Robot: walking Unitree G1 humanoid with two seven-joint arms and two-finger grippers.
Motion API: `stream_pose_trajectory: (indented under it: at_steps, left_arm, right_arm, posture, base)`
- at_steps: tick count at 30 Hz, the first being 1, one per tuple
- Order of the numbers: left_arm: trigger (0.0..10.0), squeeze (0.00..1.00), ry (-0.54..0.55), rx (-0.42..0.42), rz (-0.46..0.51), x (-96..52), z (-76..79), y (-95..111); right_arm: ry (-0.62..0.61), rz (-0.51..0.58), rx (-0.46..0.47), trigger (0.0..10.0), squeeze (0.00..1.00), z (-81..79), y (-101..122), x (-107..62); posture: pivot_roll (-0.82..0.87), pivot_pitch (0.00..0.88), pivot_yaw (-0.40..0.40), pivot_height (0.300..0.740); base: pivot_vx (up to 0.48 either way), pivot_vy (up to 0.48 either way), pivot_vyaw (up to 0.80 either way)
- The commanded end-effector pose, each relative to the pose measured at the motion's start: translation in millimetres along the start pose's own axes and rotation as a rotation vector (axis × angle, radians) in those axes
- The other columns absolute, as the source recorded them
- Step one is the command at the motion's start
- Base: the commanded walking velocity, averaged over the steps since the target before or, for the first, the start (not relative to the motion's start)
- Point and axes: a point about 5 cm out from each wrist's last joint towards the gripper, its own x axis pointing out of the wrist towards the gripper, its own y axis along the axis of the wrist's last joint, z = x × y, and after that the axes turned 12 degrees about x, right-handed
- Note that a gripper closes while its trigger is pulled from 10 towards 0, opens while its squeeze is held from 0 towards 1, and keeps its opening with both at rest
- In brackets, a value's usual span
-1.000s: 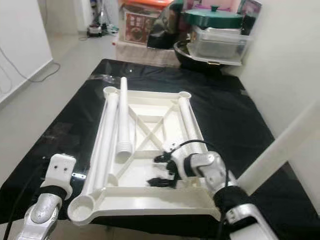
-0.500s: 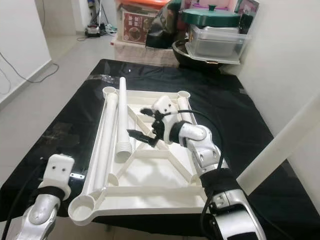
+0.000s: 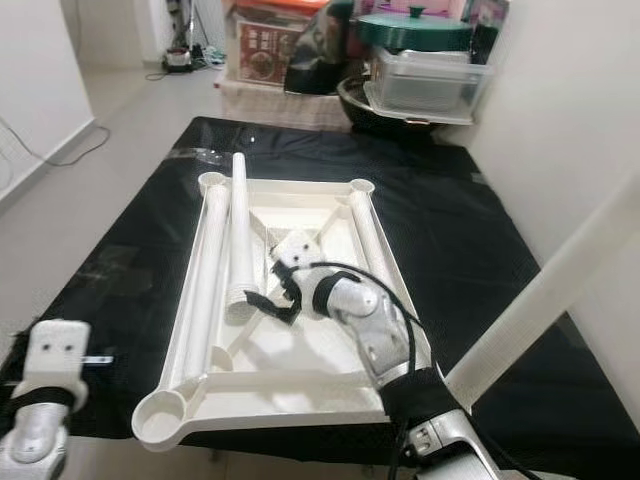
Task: Building children table
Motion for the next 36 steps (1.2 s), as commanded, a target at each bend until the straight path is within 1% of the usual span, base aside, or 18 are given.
stream_pose_trajectory:
  at_steps: [1, 4, 5, 8, 9, 11, 13, 14, 17, 19, 21, 22, 28, 29, 30, 36]
  left_arm:
    - [10.0, 0.00, -0.029, 0.025, -0.037, -8.3, 0.1, -13]
    - [10.0, 0.00, -0.047, 0.030, -0.043, -12.3, 1.9, -16]
    - [10.0, 0.00, -0.065, 0.034, -0.052, -16.9, 5.1, -19]
    - [10.0, 0.00, -0.075, 0.032, -0.058, -19.9, 8.0, -20]
    - [10.0, 0.00, -0.093, 0.023, -0.056, -21.9, 15.0, -16]
    - [10.0, 0.00, -0.099, 0.016, -0.049, -20.8, 18.4, -13]
    - [10.0, 0.00, -0.099, 0.015, -0.049, -20.3, 18.7, -12]
    - [10.0, 0.00, -0.099, 0.015, -0.049, -20.3, 18.7, -12]
    - [10.0, 0.00, -0.100, 0.011, -0.043, -17.7, 20.1, -10]
    - [10.0, 0.00, -0.103, 0.010, -0.036, -16.1, 20.7, -9]
    - [10.0, 0.00, -0.105, 0.010, -0.033, -15.5, 20.8, -9]
    - [10.0, 0.00, -0.109, 0.010, -0.027, -14.2, 21.7, -7]
    - [10.0, 0.00, -0.120, 0.008, -0.017, -12.7, 25.2, -4]
    - [10.0, 0.00, -0.122, 0.008, -0.016, -12.5, 26.0, -4]
    - [10.0, 0.00, -0.122, 0.008, -0.016, -12.5, 26.0, -4]
    - [10.0, 0.00, -0.127, 0.008, -0.014, -11.8, 27.4, -3]
  right_arm:
    - [-0.024, -0.042, -0.001, 10.0, 0.00, -9.5, -9, 6.2]
    - [-0.028, -0.043, 0.002, 10.0, 0.00, -12.5, -8, 9.1]
    - [-0.030, -0.043, -0.018, 10.0, 0.00, -17.2, -7, 13.0]
    - [-0.033, -0.044, -0.022, 10.0, 0.00, -21.5, -6, 17.1]
    - [-0.021, -0.041, -0.046, 10.0, 0.00, -32.5, -2, 24.2]
    - [-0.008, -0.048, -0.077, 10.0, 0.00, -38.9, -2, 26.7]
    - [-0.008, -0.053, -0.088, 10.0, 0.00, -40.2, -2, 27.1]
    - [-0.008, -0.053, -0.088, 10.0, 0.00, -40.2, -2, 27.1]
    - [-0.021, -0.082, -0.197, 10.0, 0.00, -40.3, -8, 26.9]
    - [-0.038, -0.098, -0.237, 10.0, 0.00, -37.7, -10, 26.8]
    - [-0.050, -0.102, -0.248, 10.0, 0.00, -35.9, -10, 27.0]
    - [-0.087, -0.105, -0.265, 10.0, 0.00, -30.7, -8, 27.7]
    - [-0.127, -0.116, -0.313, 10.0, 0.00, -22.1, -2, 31.4]
    - [-0.134, -0.118, -0.337, 10.0, 0.00, -20.4, -1, 31.9]
    - [-0.134, -0.118, -0.337, 10.0, 0.00, -20.4, -1, 31.9]
    - [-0.109, -0.130, -0.415, 10.0, 0.00, -19.9, 3, 35.4]
  posture:
    - [0.12, 0.000, -0.083, 0.740]
    - [0.12, 0.000, -0.081, 0.740]
    - [0.13, 0.000, -0.082, 0.740]
    - [0.14, 0.000, -0.087, 0.740]
    - [0.14, 0.000, -0.091, 0.740]
    - [0.15, 0.000, -0.092, 0.740]
    - [0.15, 0.000, -0.093, 0.740]
    - [0.15, 0.000, -0.093, 0.740]
    - [0.14, 0.000, -0.089, 0.740]
    - [0.14, 0.000, -0.085, 0.740]
    - [0.14, 0.000, -0.085, 0.740]
    - [0.14, 0.000, -0.084, 0.740]
    - [0.13, 0.000, -0.078, 0.740]
    - [0.13, 0.000, -0.078, 0.740]
    - [0.13, 0.000, -0.078, 0.740]
    - [0.13, 0.000, -0.080, 0.740]
  base:
    - [0.000, 0.000, 0.00]
    - [0.000, 0.000, 0.00]
    - [0.000, 0.000, 0.00]
    - [0.000, 0.000, 0.00]
    - [0.000, 0.000, 0.00]
    - [0.000, 0.000, 0.00]
    - [0.000, 0.000, 0.00]
    - [0.000, 0.000, 0.00]
    - [0.000, 0.000, 0.00]
    - [0.000, 0.000, 0.00]
    - [0.000, 0.000, 0.00]
    - [0.000, 0.000, 0.00]
    - [0.000, 0.000, 0.00]
    - [0.000, 0.000, 0.00]
    - [0.000, 0.000, 0.00]
    - [0.000, 0.000, 0.00]
